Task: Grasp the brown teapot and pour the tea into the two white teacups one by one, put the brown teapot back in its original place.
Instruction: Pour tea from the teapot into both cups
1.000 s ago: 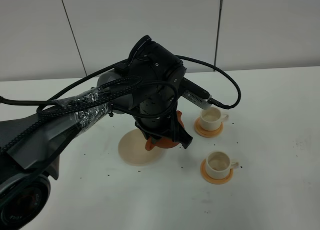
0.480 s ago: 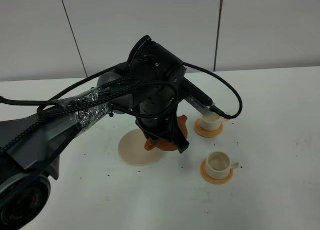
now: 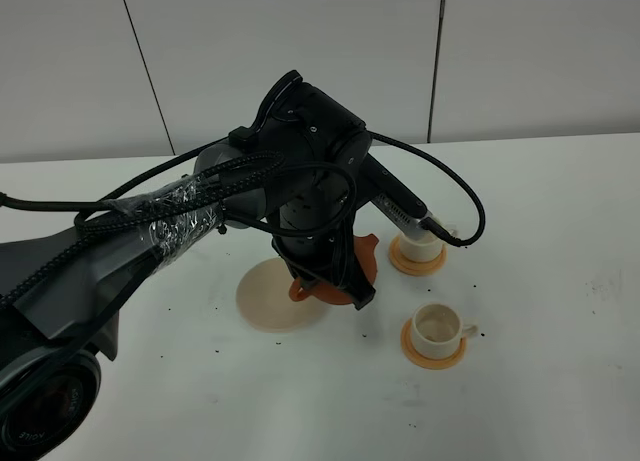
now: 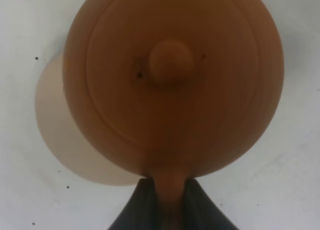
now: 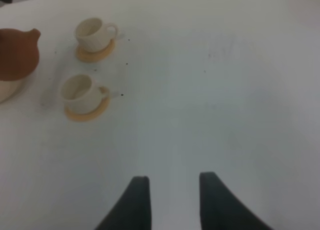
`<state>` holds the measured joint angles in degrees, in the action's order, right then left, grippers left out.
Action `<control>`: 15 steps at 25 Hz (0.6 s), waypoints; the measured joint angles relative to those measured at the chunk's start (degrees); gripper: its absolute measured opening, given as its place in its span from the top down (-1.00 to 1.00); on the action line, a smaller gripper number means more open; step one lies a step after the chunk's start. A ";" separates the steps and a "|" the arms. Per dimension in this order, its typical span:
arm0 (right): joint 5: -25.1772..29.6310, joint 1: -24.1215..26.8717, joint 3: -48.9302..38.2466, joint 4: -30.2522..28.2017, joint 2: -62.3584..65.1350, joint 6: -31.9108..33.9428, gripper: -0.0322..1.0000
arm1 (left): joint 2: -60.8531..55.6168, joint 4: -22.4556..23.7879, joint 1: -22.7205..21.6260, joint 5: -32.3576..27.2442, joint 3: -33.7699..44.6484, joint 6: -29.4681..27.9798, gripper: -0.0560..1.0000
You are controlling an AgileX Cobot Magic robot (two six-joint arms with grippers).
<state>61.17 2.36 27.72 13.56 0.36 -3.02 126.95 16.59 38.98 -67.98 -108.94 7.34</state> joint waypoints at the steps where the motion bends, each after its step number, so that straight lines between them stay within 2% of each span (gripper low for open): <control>1: 0.00 0.00 0.00 0.00 0.00 0.00 0.47 | 0.00 -0.28 0.00 0.00 0.00 0.06 0.57; 7: 0.00 0.00 0.00 0.00 0.00 0.00 0.47 | 0.00 -1.78 0.00 0.00 0.00 1.87 0.57; 15: 0.00 0.00 0.00 0.00 0.00 0.00 0.47 | 0.00 -1.82 0.00 0.00 0.00 10.05 0.57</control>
<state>61.17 2.36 27.72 13.56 0.36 -3.02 126.95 14.77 38.98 -67.98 -108.94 17.39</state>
